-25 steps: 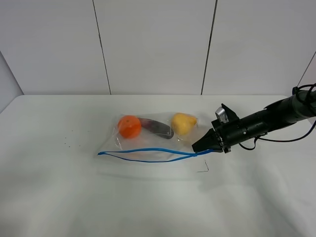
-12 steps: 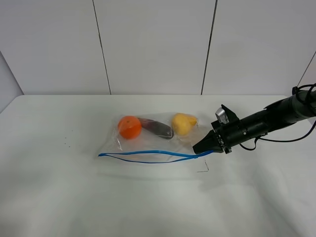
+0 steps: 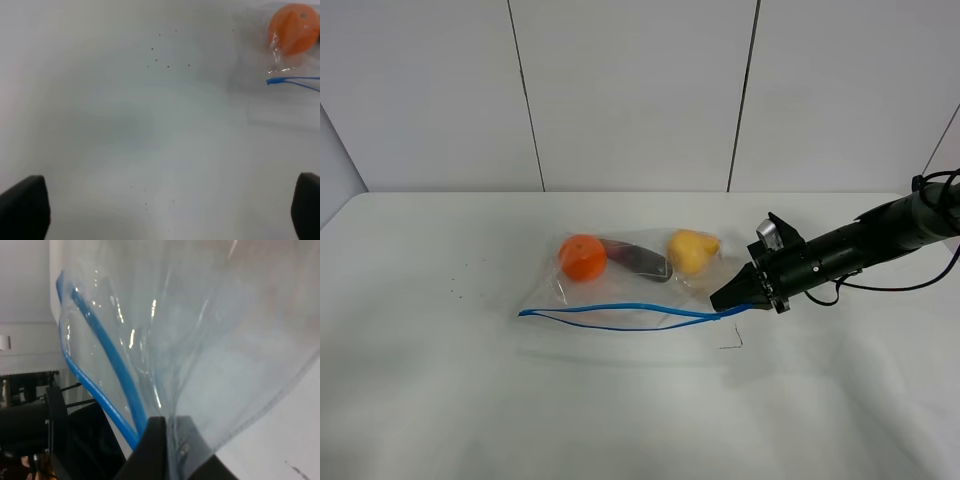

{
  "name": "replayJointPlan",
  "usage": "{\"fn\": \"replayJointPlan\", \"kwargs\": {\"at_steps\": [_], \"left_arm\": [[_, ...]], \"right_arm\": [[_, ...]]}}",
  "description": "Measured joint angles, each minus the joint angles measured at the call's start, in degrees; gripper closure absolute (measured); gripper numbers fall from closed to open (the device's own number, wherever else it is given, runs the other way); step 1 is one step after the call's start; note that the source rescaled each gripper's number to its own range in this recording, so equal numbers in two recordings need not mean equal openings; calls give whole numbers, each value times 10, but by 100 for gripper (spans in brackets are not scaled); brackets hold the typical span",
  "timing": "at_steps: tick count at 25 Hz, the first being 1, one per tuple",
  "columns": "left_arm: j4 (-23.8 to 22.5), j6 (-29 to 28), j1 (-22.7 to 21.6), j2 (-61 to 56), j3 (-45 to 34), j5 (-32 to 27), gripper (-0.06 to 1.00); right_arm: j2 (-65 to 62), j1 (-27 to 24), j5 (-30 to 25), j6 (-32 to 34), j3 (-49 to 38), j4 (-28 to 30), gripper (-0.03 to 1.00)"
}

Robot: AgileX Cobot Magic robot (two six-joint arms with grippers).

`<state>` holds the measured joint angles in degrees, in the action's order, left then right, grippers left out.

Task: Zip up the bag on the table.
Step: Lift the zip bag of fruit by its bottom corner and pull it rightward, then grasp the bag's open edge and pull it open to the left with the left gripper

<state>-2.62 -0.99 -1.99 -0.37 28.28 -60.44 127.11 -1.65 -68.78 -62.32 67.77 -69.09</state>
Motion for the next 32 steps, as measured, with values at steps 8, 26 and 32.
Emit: {"fn": "replayJointPlan", "kwargs": {"at_steps": [8, 26, 32], "left_arm": [[-7, 0, 0, 0, 0, 1, -6], [39, 107, 0, 130, 42, 50, -6], [9, 178, 3, 272, 96, 139, -5]], "right_arm": [[-77, 0, -1, 37, 0, 8, 97], [-142, 0, -3, 73, 1, 30, 97], [-142, 0, -3, 78, 1, 31, 97]]}}
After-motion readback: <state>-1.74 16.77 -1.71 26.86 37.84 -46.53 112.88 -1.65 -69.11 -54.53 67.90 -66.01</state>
